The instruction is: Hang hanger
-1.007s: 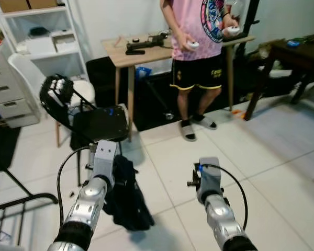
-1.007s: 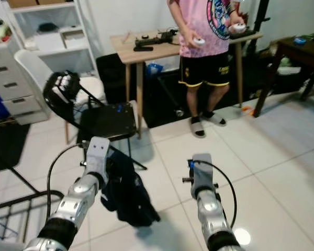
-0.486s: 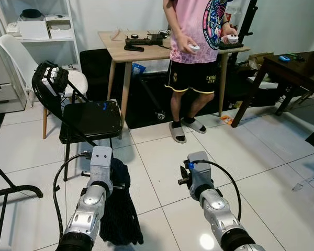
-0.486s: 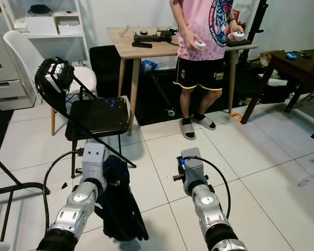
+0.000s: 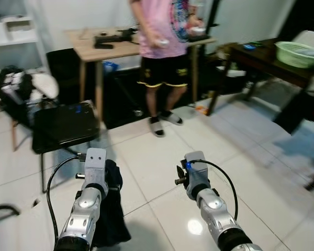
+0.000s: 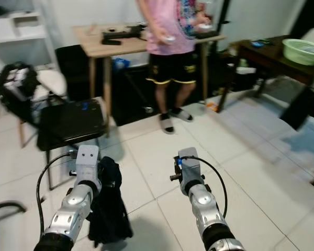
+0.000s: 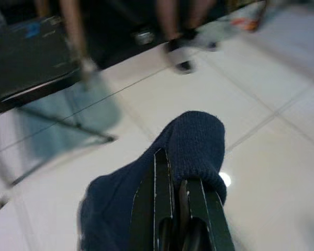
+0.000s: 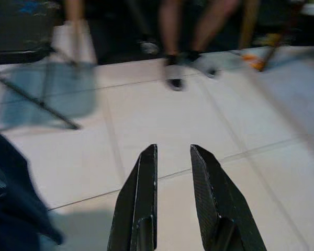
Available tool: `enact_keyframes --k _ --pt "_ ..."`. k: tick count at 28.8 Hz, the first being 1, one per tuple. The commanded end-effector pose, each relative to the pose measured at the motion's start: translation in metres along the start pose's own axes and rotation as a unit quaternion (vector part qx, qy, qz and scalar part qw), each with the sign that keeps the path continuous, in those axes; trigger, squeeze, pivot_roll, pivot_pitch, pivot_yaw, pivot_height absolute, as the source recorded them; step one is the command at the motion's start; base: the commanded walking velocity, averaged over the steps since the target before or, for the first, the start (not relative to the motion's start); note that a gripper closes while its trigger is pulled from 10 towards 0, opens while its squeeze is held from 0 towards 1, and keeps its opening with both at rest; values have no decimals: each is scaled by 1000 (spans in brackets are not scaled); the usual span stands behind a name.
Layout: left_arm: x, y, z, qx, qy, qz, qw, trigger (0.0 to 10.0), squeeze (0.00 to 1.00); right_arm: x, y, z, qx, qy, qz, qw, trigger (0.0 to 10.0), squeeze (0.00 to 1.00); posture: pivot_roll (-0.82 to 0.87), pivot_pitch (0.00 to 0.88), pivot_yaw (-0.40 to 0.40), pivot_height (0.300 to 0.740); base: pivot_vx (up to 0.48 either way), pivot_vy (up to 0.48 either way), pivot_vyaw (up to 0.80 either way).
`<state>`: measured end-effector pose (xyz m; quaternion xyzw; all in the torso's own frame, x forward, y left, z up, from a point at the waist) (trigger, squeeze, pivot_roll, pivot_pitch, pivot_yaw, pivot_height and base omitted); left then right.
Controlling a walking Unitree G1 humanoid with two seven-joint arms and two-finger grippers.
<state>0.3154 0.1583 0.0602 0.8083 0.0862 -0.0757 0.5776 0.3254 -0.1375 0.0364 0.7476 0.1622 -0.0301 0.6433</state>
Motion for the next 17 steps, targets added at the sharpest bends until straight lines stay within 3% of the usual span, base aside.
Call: enact_keyframes --k 1,12,17 --pt "1 7 -1 0 1 12 1000 10000 0 0 -4 -2 10 1 -4 1000 10000 0 36 0 -70 740 0 0 -800" --pt "0 10 -5 11 2 19 1000 10000 0 0 -6 -7 20 1 -4 1000 10000 0 48 0 -67 740 0 0 -800" --pt "-1 8 -5 -4 2 8 1000 10000 0 0 -7 -6 8 -4 -7 1000 10000 0 51 0 -66 740 0 0 -800"
Point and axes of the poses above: a point about 5 cm out from each wrist's last joint towards the gripper, its own x axis pointing out of the wrist towards the gripper, its own y axis along the axis of the wrist's last joint, z = x × y, the point moved 1 cm from there along x, pointing out of the wrist towards the gripper, and after that the axes turned 15 degrees about x, right-handed, at the moved point
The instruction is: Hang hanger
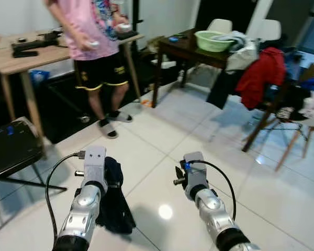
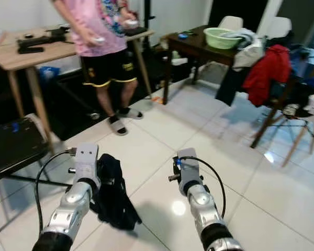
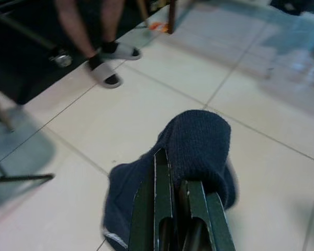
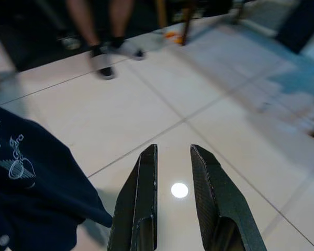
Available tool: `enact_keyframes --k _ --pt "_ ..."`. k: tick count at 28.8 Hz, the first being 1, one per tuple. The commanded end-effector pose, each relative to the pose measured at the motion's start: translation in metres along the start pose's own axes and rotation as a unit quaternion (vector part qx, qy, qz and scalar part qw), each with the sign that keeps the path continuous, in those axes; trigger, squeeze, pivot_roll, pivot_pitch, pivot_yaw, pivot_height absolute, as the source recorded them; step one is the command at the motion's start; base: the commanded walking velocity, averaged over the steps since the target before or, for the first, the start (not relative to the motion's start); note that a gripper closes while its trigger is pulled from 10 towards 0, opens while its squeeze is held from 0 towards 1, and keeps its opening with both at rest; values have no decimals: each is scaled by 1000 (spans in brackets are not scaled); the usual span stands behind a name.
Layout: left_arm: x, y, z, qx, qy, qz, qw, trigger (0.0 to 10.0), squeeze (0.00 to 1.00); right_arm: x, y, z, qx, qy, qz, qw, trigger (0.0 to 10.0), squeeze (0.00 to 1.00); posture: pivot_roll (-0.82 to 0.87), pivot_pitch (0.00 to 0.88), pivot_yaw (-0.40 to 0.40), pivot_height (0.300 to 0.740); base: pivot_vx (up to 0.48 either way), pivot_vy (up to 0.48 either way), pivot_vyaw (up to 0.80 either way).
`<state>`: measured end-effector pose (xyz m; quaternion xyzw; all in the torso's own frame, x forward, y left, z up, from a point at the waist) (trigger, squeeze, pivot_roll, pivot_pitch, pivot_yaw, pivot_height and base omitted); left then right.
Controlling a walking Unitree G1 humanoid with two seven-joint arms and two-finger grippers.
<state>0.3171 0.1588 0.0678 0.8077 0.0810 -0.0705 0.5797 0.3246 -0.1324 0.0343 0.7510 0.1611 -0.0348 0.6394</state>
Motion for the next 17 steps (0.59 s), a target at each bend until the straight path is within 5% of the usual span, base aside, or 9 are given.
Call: enact_keyframes --k 1,17 --pt "-1 0 -2 -4 3 -1 1000 10000 0 -1 -4 -1 -1 -1 -6 1000 10000 0 55 0 -63 740 0 0 -800" --pt "-12 0 -7 -14 28 18 999 10000 0 3 4 0 12 -12 11 1000 10000 0 60 0 -53 740 0 0 -800"
Point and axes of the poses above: a point about 5 cm out from each wrist's last joint towards the gripper, its own x axis pointing out of the wrist towards the gripper, its own y axis along the axis of the wrist's last joint, z = x × y, the point moved 1 cm from there along x, pointing out of the wrist towards the gripper, and after that the axes turned 15 degrees about x, right-handed, at the moved point
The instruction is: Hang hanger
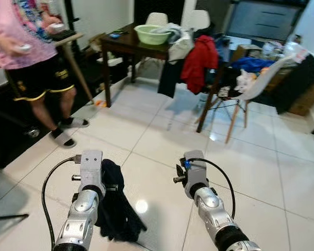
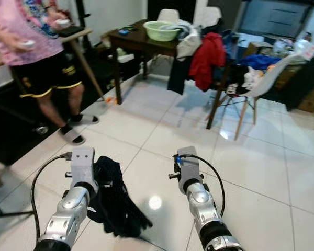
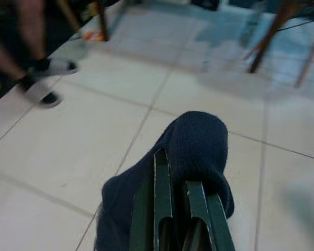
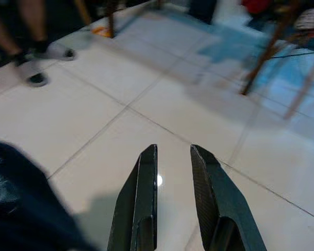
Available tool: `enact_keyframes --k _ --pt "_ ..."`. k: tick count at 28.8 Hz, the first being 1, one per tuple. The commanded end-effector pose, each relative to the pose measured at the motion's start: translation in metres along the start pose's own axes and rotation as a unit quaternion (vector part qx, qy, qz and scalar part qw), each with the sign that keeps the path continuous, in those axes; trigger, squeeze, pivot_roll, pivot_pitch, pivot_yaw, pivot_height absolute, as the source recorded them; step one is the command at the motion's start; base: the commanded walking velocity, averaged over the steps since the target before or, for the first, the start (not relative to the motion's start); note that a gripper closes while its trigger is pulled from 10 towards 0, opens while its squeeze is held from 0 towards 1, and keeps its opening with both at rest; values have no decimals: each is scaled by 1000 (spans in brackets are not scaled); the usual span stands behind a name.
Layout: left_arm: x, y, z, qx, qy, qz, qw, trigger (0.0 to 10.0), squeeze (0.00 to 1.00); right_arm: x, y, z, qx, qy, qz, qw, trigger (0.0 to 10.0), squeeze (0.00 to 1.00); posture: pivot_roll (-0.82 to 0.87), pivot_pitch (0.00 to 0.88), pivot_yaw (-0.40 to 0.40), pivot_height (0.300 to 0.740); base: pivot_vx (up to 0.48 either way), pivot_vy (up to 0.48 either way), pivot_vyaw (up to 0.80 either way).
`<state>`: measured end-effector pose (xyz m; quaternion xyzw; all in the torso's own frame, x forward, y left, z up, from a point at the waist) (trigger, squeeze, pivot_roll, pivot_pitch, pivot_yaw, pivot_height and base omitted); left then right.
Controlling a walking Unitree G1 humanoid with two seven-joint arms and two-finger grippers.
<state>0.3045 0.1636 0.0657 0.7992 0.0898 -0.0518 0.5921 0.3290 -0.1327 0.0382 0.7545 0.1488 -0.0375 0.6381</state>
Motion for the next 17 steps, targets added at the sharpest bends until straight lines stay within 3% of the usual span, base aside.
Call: enact_keyframes --k 1,9,12,17 --pt "-1 6 -4 3 9 14 1000 10000 0 0 -1 -1 8 -2 3 1000 10000 0 60 0 -53 740 0 0 -800" --pt "-5 3 -5 -8 7 10 1000 10000 0 -1 0 2 15 -13 8 1000 10000 0 57 0 -38 740 0 0 -800" --pt "-5 -1 -2 -41 2 -16 999 10000 0 -1 -2 0 16 -12 6 1000 10000 0 57 0 -37 740 0 0 -800" --pt "-7 -2 0 -48 -4 -17 999 10000 0 -2 -2 0 14 -11 7 1000 10000 0 55 0 -40 740 0 0 -800"
Point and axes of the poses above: a point about 5 cm out from each wrist's last joint towards the gripper, its own x axis pointing out of the wrist towards the gripper, its own y axis along the axis of the wrist's last joint, z = x × y, the point moved 1 cm from there along x, pointing out of the wrist towards the gripper, and after that the axes turned 15 degrees about x, right-handed, at the moved point
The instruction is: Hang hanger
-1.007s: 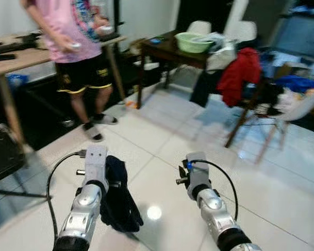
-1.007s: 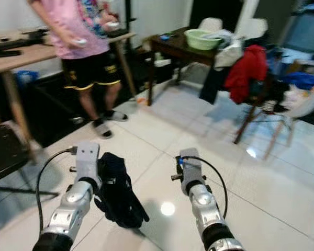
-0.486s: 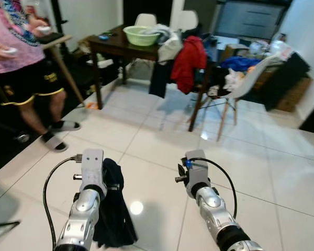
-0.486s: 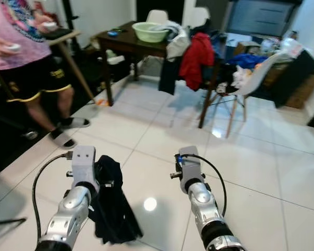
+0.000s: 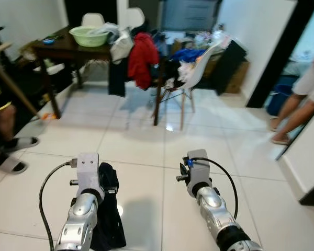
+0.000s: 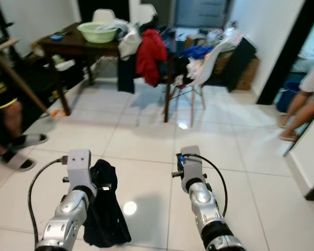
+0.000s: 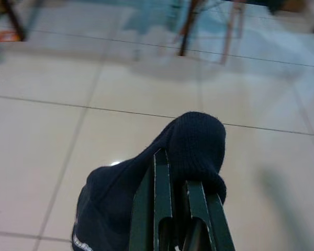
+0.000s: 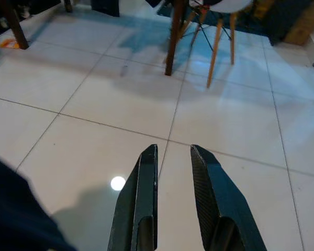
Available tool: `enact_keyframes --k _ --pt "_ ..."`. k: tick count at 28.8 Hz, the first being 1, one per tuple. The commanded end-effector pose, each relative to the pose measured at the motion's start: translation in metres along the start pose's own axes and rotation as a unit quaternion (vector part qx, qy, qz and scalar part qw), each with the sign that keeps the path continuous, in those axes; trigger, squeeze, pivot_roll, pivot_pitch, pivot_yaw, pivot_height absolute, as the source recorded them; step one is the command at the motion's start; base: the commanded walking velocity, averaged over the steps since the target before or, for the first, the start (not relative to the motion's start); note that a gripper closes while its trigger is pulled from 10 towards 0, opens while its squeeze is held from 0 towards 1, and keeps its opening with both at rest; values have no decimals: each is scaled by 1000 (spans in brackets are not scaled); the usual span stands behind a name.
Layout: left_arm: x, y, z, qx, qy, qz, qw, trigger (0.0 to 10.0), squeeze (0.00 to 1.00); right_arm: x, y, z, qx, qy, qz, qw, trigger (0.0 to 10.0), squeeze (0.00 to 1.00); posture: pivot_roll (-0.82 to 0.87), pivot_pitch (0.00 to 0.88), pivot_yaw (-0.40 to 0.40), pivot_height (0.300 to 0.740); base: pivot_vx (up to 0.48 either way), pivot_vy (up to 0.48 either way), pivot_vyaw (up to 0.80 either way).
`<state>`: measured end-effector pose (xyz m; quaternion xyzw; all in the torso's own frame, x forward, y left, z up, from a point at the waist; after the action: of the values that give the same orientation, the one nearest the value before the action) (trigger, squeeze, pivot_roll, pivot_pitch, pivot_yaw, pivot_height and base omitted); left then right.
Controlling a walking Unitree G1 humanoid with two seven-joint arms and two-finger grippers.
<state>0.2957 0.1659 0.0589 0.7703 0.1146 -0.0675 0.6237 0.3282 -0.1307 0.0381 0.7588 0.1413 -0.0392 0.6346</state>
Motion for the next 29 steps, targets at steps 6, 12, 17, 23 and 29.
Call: enact_keyframes --k 6,12,17,23,29 --pt "-1 12 -4 -11 13 15 1000 10000 0 -1 -1 3 4 -5 1 1000 10000 0 57 0 -39 740 0 0 -800" --pt "0 17 -6 26 11 37 999 10000 0 0 0 -1 0 4 0 1000 10000 0 59 0 -39 740 0 0 -800" --pt "-2 27 -4 30 11 65 997 10000 0 2 3 -11 4 34 5 999 10000 0 66 0 -35 740 0 0 -480" --pt "-4 32 -10 38 27 79 996 10000 0 3 6 -17 5 58 5 998 10000 0 73 0 -40 740 0 0 0" --pt "-6 34 -8 46 13 85 995 10000 0 6 7 -20 4 63 5 998 10000 0 82 0 -43 740 0 0 0"
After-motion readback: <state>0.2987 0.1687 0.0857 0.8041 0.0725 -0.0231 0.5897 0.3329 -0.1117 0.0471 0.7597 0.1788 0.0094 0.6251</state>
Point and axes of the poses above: a point about 5 cm out from each wrist's last joint towards the gripper, its own x axis pointing out of the wrist towards the gripper, its own y axis along the axis of the wrist's last joint, z = x × y, the point moved 1 cm from there along x, pointing out of the wrist towards the gripper, and after that the axes turned 15 degrees about x, right-handed, at the moved point
